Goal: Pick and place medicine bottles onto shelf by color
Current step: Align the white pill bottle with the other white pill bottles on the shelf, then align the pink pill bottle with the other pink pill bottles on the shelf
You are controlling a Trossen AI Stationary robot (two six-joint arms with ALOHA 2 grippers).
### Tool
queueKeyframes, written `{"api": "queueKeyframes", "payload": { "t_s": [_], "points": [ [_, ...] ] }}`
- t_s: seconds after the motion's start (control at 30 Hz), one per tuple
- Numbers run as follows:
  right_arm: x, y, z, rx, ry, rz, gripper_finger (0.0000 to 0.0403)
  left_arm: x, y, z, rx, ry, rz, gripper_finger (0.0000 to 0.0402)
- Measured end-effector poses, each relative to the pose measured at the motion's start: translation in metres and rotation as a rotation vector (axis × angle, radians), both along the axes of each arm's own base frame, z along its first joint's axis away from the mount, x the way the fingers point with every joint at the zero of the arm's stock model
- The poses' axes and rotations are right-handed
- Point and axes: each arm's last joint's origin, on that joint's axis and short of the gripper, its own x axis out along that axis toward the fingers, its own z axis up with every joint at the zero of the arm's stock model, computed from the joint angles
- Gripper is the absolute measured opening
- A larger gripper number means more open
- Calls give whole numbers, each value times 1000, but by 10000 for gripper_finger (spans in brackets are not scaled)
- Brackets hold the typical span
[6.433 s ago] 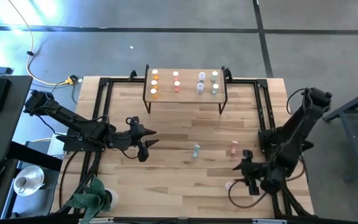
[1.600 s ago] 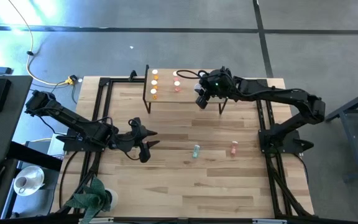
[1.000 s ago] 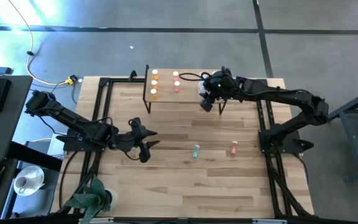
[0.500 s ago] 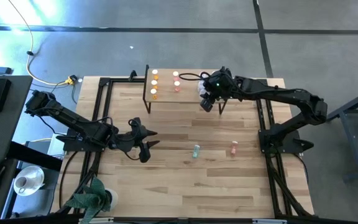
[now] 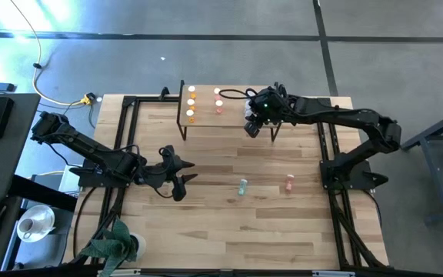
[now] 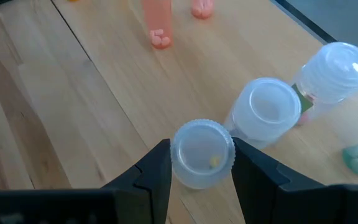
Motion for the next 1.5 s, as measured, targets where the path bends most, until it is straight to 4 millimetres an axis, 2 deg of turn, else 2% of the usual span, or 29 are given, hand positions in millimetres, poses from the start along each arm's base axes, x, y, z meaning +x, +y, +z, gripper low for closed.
{"api": "queueKeyframes", "payload": {
  "t_s": [0.37, 0.77, 1.0, 1.27, 1.37, 1.5],
  "points": [
    [0, 0, 1, -10, -1, -10, 136, 0, 0, 0, 1, 3, 0, 172],
    [-1, -1, -1, -16, 9, -38, 199, 0, 0, 0, 1, 3, 0, 172],
    [-6, 3, 10, -24, -43, -24, 208, 0, 0, 0, 1, 4, 0, 172],
    [-25, 24, 39, -42, -126, 16, 209, 0, 0, -1, 2, 7, 0, 172],
    [-35, 40, 48, -9, -146, 26, 209, 0, 0, -1, 2, 7, 0, 172],
    [-45, 64, 49, 55, -99, 66, 209, 0, 0, -1, 2, 8, 0, 172]
  ]
}}
